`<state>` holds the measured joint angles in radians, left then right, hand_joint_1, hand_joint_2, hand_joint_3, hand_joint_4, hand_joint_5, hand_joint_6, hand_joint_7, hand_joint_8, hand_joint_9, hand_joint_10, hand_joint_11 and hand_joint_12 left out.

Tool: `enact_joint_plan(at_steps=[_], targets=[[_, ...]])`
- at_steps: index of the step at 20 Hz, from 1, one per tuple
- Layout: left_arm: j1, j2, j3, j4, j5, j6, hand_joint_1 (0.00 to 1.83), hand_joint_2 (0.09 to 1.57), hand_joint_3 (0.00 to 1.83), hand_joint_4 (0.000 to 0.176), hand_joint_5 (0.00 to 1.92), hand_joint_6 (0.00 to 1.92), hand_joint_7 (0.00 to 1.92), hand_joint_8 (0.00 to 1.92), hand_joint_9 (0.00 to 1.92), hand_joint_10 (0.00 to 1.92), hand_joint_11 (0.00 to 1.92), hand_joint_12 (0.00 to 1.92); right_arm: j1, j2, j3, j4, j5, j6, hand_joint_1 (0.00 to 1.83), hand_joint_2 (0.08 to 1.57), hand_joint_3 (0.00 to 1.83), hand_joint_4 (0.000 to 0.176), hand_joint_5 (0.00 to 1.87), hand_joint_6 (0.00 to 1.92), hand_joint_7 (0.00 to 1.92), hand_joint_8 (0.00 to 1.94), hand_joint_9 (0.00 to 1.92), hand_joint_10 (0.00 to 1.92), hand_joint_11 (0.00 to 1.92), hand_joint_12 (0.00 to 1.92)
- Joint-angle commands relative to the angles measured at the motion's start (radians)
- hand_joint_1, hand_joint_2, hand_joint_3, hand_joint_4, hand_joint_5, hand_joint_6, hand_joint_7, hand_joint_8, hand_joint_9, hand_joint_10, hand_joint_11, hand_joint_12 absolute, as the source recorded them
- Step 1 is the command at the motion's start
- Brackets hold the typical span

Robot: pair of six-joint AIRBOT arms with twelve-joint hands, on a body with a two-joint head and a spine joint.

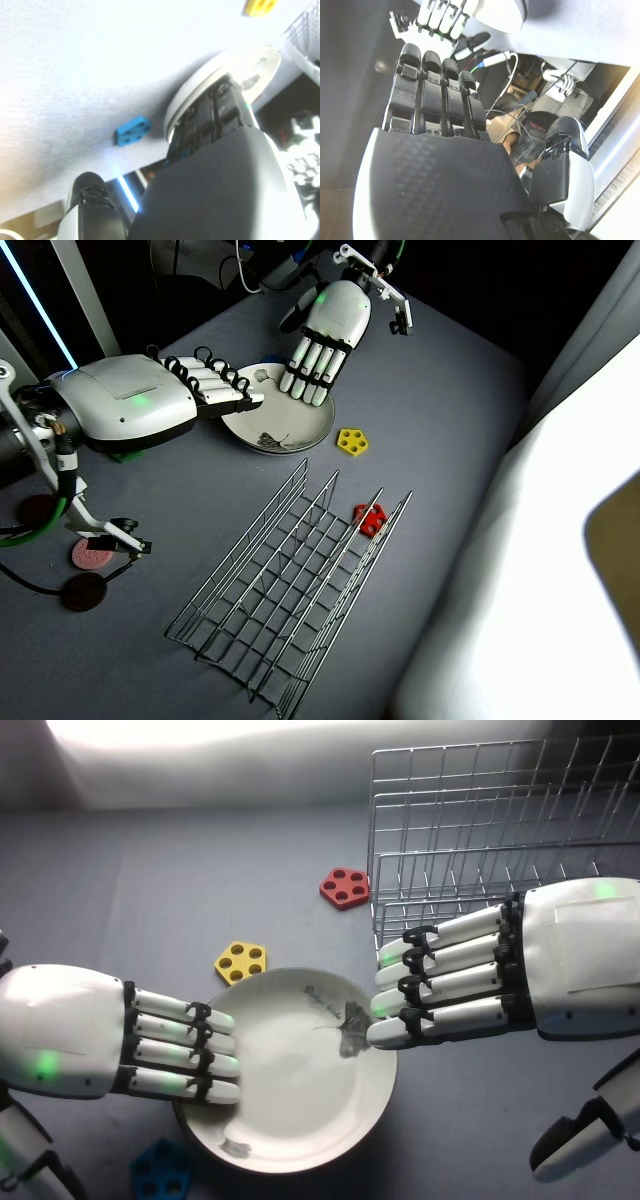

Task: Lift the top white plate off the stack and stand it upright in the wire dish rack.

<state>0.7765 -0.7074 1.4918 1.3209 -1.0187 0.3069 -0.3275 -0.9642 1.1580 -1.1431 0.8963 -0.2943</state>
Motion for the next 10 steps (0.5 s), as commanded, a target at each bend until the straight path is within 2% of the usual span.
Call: enact_joint_plan(at_steps=[1,5,8,10], targets=[[-0.001,-0.021,-0.002,-0.002,0.018,-0.001,0.11,0.94,0.00,0.000,0.08,0.01,0.09,0.01,0.09,0.00,0.11,0.04,0.002,0.007,0.001,0.070,0.073,-0.003,0.08,0.94,0.00,0.000,0.20,0.01,0.25,0.01,0.27,0.01,0.25,0.03],[0.019,-0.070,0.019,-0.026,0.037,0.004,0.10,0.94,0.00,0.000,0.07,0.00,0.08,0.00,0.06,0.00,0.08,0.03,-0.004,0.002,0.002,0.072,0.073,-0.003,0.02,0.95,0.00,0.000,0.16,0.00,0.20,0.00,0.22,0.00,0.22,0.01],[0.004,-0.111,0.024,-0.031,0.060,0.006,0.10,0.94,0.00,0.000,0.08,0.00,0.09,0.01,0.08,0.01,0.08,0.03,-0.011,-0.002,0.007,0.077,0.073,-0.003,0.10,0.93,0.00,0.000,0.16,0.00,0.22,0.00,0.25,0.01,0.25,0.02],[-0.014,-0.140,0.027,-0.036,0.074,0.006,0.10,0.95,0.00,0.000,0.08,0.00,0.09,0.01,0.09,0.01,0.08,0.03,-0.013,-0.005,0.009,0.077,0.073,-0.005,0.30,0.89,0.00,0.000,0.14,0.00,0.22,0.00,0.27,0.01,0.29,0.04]])
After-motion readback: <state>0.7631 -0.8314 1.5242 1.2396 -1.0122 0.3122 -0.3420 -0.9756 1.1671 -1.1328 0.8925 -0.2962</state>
